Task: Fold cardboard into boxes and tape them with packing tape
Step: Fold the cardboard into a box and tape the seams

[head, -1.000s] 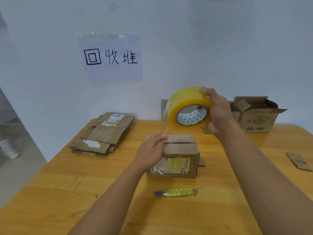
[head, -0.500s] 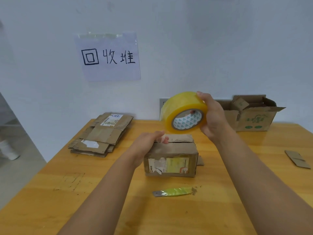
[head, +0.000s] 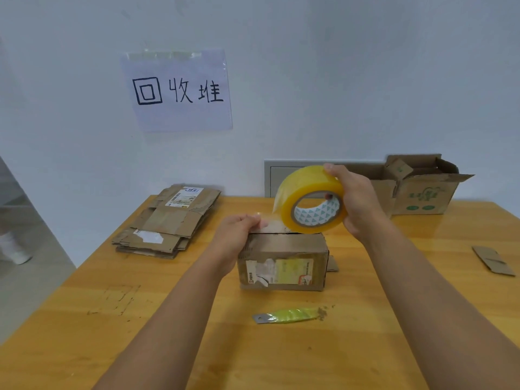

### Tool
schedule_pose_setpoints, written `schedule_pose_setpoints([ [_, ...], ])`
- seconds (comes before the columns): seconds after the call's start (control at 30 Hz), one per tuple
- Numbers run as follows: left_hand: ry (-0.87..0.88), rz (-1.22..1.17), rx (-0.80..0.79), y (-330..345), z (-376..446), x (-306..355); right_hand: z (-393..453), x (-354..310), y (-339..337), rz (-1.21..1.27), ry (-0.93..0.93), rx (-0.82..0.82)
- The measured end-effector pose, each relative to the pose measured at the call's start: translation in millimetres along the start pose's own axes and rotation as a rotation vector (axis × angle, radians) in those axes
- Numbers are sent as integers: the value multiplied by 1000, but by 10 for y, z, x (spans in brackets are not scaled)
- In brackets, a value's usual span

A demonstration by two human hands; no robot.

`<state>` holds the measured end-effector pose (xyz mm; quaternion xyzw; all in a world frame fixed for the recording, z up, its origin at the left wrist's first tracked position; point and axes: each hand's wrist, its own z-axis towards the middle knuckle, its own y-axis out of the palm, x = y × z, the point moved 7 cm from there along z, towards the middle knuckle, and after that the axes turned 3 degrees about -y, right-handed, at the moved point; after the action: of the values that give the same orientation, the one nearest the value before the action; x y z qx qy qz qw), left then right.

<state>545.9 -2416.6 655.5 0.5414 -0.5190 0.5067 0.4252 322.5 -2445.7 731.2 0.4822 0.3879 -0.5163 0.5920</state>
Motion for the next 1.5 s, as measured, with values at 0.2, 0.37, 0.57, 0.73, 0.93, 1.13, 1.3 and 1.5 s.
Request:
schedule_pose_setpoints([
  [0.2,-13,18,18,-30,58,-51,0,-14,8,-39,12,12],
  [0.37,-23,25,54,-56,63,-69,9,31,4,-81,24,36],
  [0.57,-1,74,97,-63,48,-45,18,74,7,-109,36,48],
  [0.73,13,134,109,-64,58,-46,34,116,2,-156,26,53],
  [0.93,27,157,124,-64,55,-53,44,152,-8,-202,25,52],
  [1.13,36,193,129,-60,59,-51,17,193,-19,-168,43,49],
  [1.3,73,315,165,-36,46,-5,17,218,-87,-171,69,58],
  [1.5,47,304,172,-27,65,-9,23,282,-164,-264,36,-123],
])
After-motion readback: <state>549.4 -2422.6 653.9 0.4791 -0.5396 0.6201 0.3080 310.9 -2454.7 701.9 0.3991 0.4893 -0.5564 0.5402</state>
